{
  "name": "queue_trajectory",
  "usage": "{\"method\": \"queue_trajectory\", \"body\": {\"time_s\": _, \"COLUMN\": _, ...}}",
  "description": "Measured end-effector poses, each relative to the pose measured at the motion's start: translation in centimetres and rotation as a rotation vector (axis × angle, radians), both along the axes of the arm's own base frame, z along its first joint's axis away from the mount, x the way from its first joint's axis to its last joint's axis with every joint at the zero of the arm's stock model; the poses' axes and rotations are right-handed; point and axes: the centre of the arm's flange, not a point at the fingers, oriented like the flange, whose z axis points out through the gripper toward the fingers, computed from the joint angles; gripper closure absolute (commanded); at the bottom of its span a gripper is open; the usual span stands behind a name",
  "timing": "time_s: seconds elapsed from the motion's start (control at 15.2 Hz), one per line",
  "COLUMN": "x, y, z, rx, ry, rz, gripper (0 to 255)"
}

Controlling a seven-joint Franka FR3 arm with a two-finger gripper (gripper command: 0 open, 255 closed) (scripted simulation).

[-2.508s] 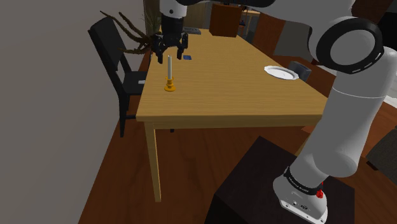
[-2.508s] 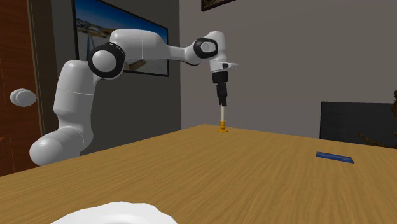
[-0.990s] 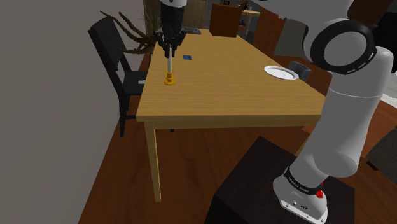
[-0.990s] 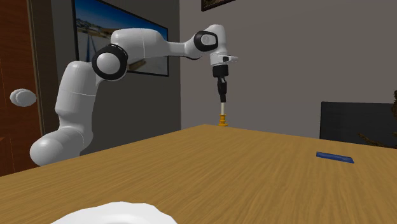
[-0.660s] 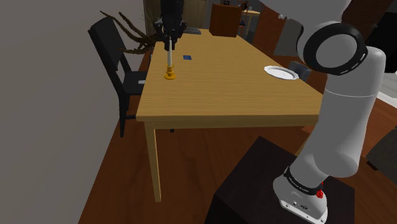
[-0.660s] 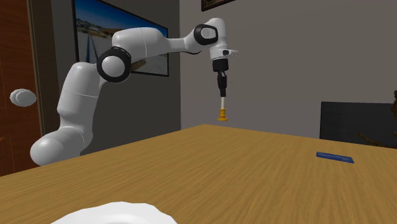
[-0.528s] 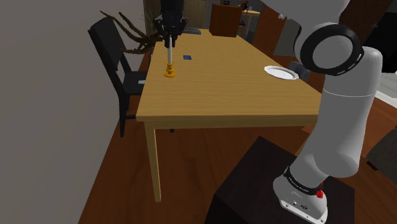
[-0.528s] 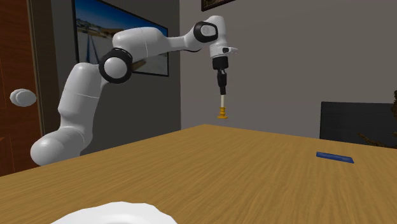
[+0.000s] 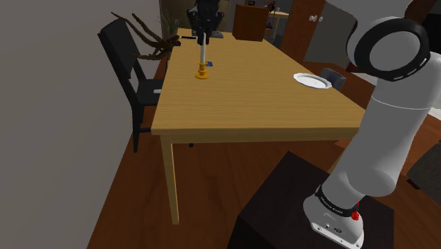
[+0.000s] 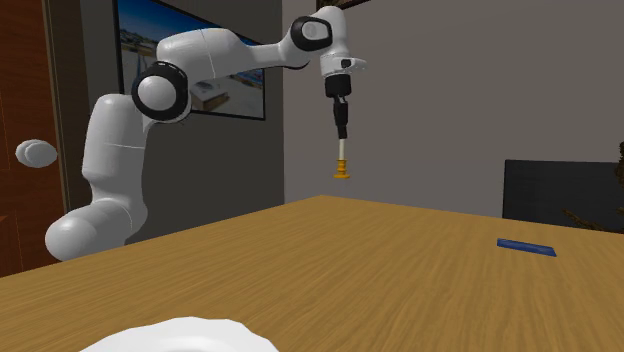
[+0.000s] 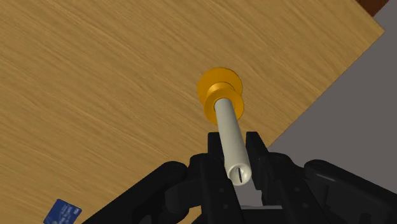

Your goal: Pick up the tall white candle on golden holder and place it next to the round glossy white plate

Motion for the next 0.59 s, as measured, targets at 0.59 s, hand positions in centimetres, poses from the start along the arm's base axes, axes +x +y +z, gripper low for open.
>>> {"method": "queue_trajectory", "body": {"time_s": 0.59, "x": -8.6, "y": -8.5, "z": 2.2, "rx": 0.000, "ry": -0.001, "rz": -0.001, "gripper": 255}}
